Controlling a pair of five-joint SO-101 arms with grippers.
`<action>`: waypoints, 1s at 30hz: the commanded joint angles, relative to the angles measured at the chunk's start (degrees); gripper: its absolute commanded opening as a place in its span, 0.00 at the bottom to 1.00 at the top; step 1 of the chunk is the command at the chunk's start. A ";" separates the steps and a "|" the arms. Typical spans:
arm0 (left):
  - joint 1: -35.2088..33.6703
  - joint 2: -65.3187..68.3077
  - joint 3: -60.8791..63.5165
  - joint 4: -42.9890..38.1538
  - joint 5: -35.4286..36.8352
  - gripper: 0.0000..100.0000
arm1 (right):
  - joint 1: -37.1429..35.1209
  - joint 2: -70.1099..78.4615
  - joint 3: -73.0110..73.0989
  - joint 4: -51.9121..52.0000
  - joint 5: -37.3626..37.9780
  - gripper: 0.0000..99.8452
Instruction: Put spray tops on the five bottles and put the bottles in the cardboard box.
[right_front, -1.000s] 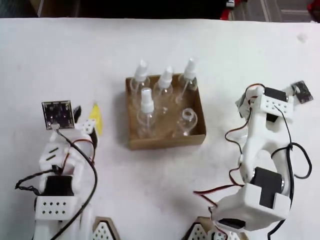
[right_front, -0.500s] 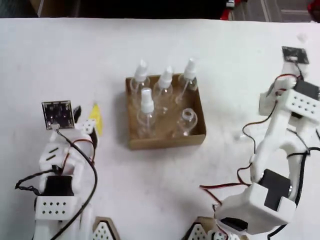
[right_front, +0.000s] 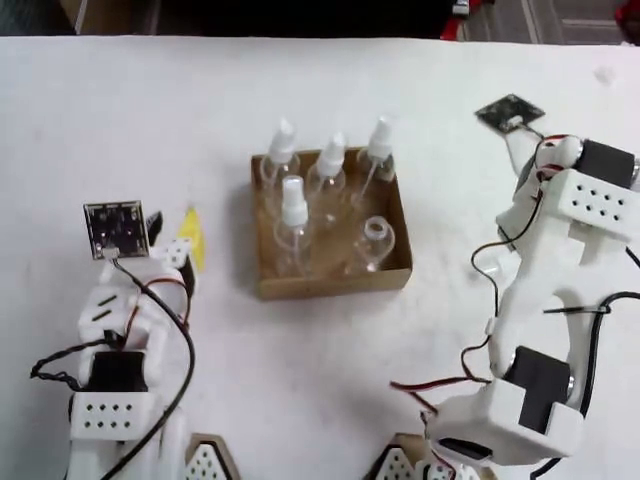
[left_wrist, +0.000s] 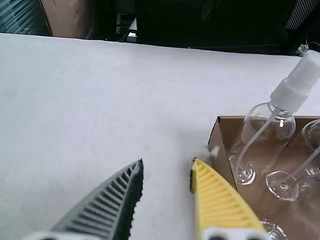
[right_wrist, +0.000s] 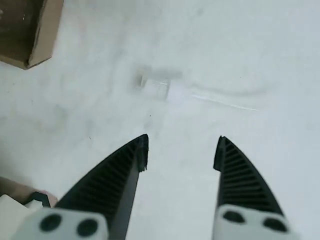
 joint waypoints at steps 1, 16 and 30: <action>-0.04 -1.27 -0.35 -1.49 -0.44 0.15 | -0.75 -4.35 0.18 1.80 1.67 0.13; -0.04 -1.27 -0.35 -1.49 -0.44 0.15 | -8.31 -28.00 25.76 -16.92 2.11 0.10; -0.04 -1.27 -0.53 -1.49 -0.44 0.15 | -6.02 -27.65 41.23 -34.95 16.88 0.17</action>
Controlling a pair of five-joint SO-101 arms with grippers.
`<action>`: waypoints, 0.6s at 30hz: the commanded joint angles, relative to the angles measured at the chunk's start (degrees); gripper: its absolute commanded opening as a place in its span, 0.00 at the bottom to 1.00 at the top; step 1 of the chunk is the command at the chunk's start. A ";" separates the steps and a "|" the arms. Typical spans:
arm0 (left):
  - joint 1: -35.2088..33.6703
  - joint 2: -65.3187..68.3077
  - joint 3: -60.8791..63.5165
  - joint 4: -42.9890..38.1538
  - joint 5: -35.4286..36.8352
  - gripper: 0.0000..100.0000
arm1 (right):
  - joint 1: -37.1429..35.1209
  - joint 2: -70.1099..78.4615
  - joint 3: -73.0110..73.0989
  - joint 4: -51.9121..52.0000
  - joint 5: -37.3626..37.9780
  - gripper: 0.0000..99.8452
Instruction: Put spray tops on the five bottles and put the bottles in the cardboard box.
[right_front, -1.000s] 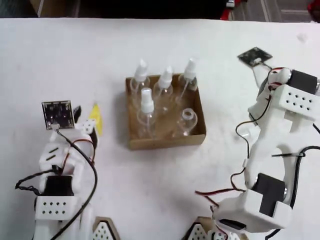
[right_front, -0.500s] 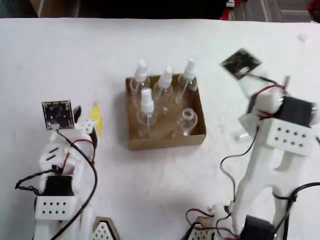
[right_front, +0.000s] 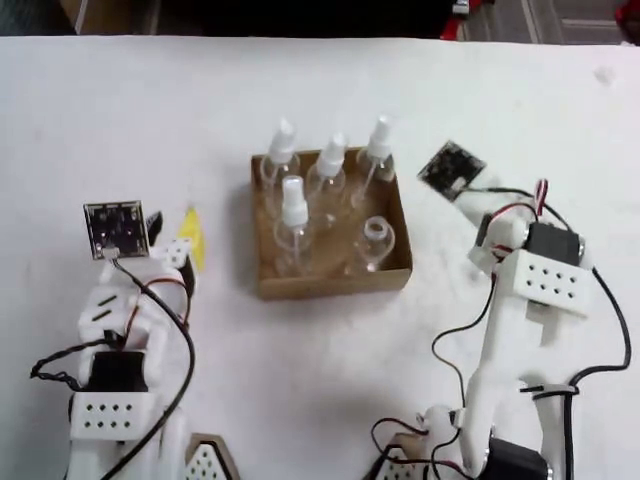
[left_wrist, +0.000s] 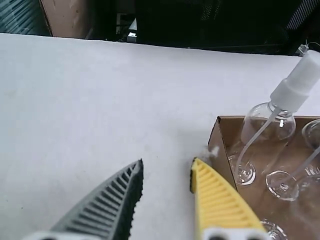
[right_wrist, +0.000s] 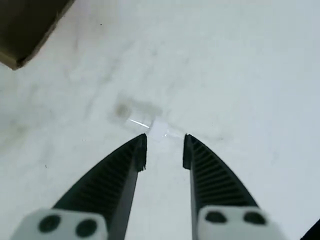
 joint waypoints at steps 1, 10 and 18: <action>-0.04 -1.27 -0.53 -1.49 -0.53 0.15 | -1.19 0.04 2.02 -4.62 5.19 0.20; -0.40 -1.27 -0.53 -1.49 -0.53 0.15 | 1.71 15.52 0.97 -4.44 24.79 0.22; -0.13 -1.27 -0.53 -1.49 -0.53 0.15 | 4.88 17.01 0.70 -4.44 37.45 0.31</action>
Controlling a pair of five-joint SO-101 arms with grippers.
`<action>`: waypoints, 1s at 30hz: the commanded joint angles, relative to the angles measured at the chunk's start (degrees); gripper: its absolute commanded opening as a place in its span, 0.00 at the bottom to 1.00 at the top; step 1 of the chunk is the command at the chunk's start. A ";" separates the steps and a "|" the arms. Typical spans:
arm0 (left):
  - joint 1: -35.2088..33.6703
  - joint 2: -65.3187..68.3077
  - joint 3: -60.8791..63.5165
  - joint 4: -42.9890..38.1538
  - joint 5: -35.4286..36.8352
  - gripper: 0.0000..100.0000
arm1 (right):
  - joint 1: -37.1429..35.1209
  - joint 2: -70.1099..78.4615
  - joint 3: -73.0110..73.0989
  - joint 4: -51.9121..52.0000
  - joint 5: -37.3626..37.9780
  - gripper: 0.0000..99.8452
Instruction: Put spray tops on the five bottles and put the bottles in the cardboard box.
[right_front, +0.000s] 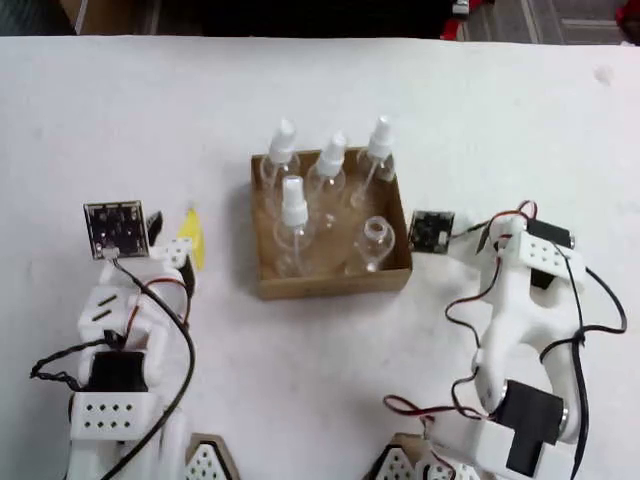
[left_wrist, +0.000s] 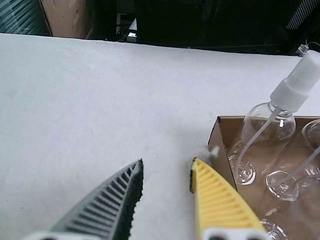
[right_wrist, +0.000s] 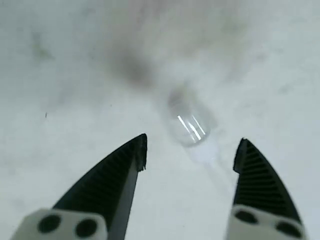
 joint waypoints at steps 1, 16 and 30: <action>-0.13 -1.27 -0.53 -1.49 -0.53 0.15 | 1.27 0.04 -2.29 -0.57 5.98 0.32; -0.04 -1.19 1.76 -5.80 -3.34 0.15 | 4.62 13.58 -11.78 -6.11 12.48 0.34; -0.04 -1.19 1.67 -5.89 -3.34 0.15 | 3.38 21.67 -18.81 2.15 19.43 0.34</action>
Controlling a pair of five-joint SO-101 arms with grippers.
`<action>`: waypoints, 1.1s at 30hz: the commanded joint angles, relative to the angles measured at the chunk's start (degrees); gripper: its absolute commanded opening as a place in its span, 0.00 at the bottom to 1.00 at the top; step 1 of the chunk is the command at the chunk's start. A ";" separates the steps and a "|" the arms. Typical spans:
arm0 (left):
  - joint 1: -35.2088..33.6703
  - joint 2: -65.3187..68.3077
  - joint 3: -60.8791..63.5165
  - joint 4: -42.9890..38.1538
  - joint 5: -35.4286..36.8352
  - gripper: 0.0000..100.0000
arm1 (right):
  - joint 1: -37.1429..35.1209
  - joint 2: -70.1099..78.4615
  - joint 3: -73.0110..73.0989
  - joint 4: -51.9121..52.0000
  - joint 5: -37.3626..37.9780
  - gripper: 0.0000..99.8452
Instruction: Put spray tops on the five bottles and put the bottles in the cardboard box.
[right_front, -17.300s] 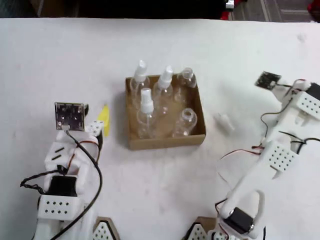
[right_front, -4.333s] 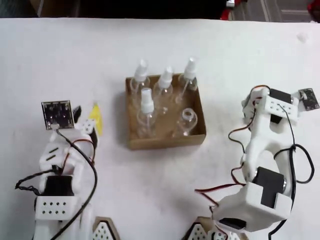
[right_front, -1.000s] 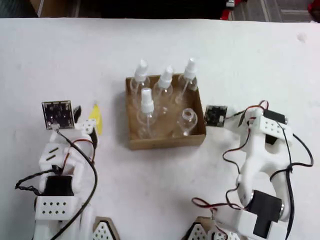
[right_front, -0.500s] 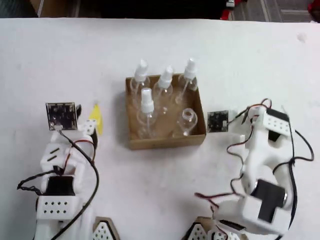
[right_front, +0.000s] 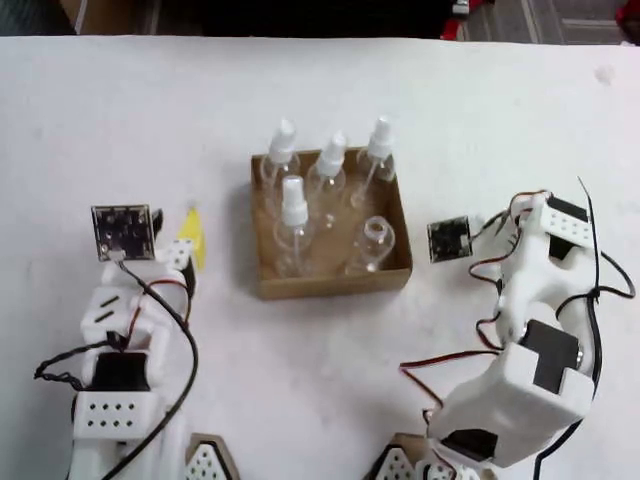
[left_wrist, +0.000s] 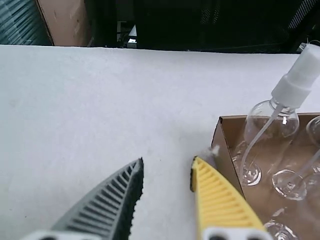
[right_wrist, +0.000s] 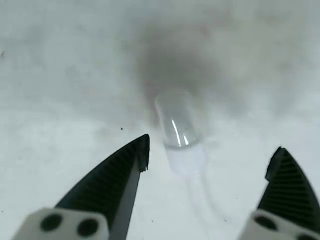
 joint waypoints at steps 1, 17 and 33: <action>-0.04 -1.19 -0.79 -1.67 -0.62 0.15 | -1.36 2.42 -2.64 0.04 0.00 0.34; -0.04 -1.19 -0.97 -1.67 -0.70 0.15 | -3.38 6.55 -3.78 -3.56 -3.52 0.02; -0.04 -1.19 -0.88 -1.67 -0.88 0.15 | -5.23 -10.95 -5.01 1.36 -27.52 0.02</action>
